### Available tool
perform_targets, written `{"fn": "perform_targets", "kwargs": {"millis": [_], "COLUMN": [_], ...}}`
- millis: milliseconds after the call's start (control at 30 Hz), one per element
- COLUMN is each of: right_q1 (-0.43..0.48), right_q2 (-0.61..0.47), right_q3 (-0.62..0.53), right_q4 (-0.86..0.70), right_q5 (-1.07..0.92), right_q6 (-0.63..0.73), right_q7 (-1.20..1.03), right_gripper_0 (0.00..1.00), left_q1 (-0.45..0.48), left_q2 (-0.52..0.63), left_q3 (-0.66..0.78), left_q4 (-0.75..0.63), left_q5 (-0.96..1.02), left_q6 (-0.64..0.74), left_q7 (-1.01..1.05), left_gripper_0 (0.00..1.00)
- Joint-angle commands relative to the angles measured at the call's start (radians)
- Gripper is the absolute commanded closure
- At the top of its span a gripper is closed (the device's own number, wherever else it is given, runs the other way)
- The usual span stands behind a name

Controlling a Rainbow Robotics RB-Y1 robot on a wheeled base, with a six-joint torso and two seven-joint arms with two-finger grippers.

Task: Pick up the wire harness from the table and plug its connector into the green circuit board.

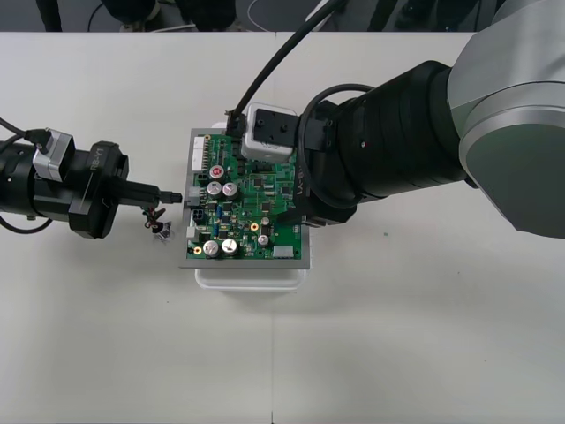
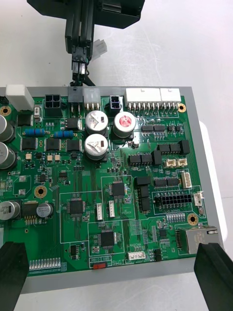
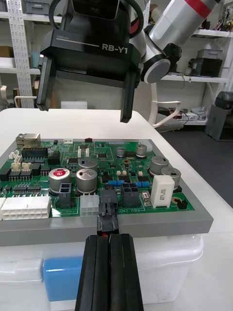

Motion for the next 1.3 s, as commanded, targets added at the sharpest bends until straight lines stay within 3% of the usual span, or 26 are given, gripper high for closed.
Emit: {"fn": "perform_targets", "kwargs": {"millis": [33,1300], "right_q1": [0.003,0.002], "right_q2": [0.019,0.04], "right_q3": [-0.015,-0.035], "right_q4": [-0.034,-0.034], "right_q5": [0.011,-0.007], "right_q6": [0.001,0.001], "right_q7": [0.048,0.058], "right_gripper_0": [0.0,0.0], "left_q1": [-0.049,-0.055], "left_q2": [-0.015,-0.032], "left_q3": [0.001,0.001], "left_q4": [-0.021,-0.024], "left_q5": [-0.012,-0.038], "left_q6": [-0.031,-0.031], "left_q7": [-0.046,-0.04], "left_gripper_0": [1.0,1.0]}}
